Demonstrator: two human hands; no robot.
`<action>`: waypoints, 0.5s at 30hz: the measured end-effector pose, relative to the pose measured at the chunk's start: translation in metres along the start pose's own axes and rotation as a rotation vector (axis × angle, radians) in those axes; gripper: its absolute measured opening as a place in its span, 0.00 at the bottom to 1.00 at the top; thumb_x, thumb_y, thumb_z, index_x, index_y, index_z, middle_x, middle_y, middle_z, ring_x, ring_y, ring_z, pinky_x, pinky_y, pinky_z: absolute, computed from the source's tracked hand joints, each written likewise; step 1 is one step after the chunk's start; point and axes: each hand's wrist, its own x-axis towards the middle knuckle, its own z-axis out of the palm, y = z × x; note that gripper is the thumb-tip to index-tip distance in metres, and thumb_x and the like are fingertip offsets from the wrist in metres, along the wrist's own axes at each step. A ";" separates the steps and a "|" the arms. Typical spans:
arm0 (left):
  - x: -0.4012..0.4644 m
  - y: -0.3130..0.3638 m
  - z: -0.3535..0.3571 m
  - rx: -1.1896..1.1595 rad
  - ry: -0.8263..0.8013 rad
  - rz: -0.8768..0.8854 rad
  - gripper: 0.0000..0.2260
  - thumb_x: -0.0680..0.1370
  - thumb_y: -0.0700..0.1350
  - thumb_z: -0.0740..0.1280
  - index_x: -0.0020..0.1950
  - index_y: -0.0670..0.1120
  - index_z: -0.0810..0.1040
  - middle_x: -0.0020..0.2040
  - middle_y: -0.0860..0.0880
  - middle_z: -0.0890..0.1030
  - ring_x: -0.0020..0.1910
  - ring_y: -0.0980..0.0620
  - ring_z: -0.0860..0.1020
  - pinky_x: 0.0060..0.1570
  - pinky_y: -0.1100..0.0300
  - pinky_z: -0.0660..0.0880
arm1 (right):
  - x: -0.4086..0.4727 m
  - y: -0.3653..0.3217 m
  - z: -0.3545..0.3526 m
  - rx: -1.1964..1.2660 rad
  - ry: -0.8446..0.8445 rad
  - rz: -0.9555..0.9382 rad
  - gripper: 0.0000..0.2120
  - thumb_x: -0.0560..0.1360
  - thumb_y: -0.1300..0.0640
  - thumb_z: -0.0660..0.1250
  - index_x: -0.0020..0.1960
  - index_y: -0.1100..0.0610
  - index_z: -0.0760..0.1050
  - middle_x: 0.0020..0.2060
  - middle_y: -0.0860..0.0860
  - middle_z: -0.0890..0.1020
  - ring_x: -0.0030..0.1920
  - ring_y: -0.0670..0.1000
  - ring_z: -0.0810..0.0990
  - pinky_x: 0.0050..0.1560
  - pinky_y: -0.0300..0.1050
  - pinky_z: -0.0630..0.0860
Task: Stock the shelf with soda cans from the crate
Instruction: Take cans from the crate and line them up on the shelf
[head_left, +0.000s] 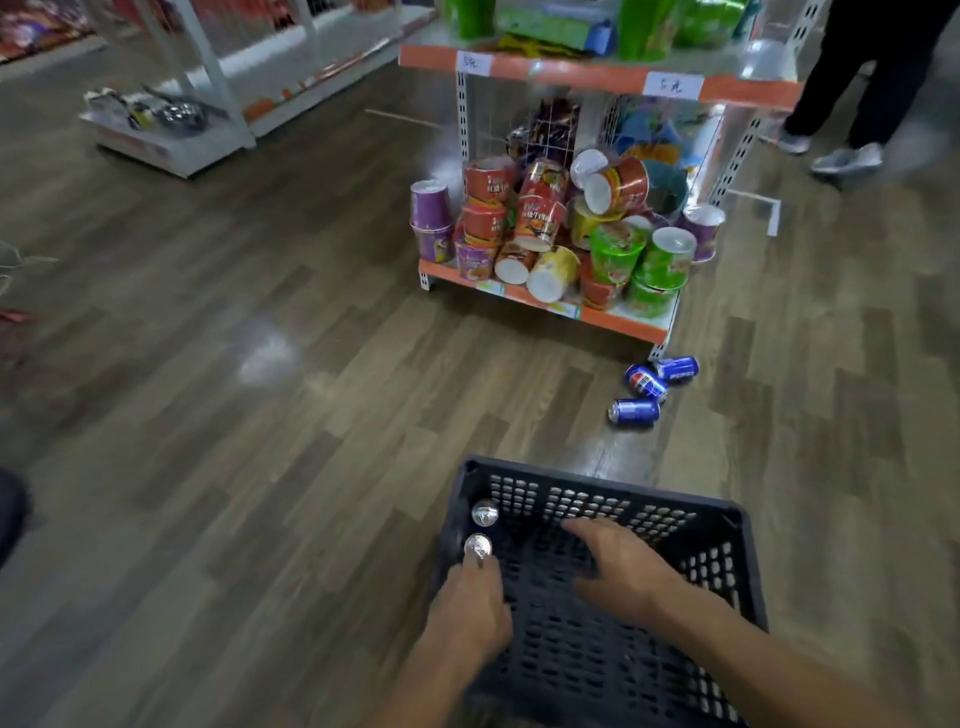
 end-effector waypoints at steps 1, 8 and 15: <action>0.016 -0.004 0.014 0.017 0.000 0.004 0.19 0.81 0.47 0.62 0.69 0.42 0.68 0.70 0.41 0.67 0.67 0.42 0.70 0.67 0.48 0.70 | 0.015 0.008 0.012 -0.004 0.006 -0.002 0.34 0.75 0.55 0.67 0.79 0.52 0.59 0.73 0.52 0.67 0.73 0.51 0.66 0.71 0.41 0.65; 0.124 -0.022 0.095 0.229 0.020 0.038 0.21 0.82 0.45 0.61 0.74 0.41 0.62 0.72 0.41 0.64 0.70 0.43 0.65 0.68 0.51 0.68 | 0.129 0.054 0.091 -0.070 0.041 -0.050 0.33 0.74 0.57 0.67 0.77 0.53 0.61 0.69 0.53 0.70 0.69 0.52 0.70 0.68 0.43 0.69; 0.202 -0.038 0.145 0.480 0.020 -0.011 0.28 0.82 0.46 0.63 0.77 0.38 0.56 0.76 0.37 0.59 0.75 0.38 0.59 0.71 0.48 0.62 | 0.229 0.080 0.152 -0.098 0.058 -0.133 0.30 0.73 0.62 0.66 0.74 0.55 0.65 0.66 0.54 0.72 0.68 0.54 0.72 0.67 0.43 0.70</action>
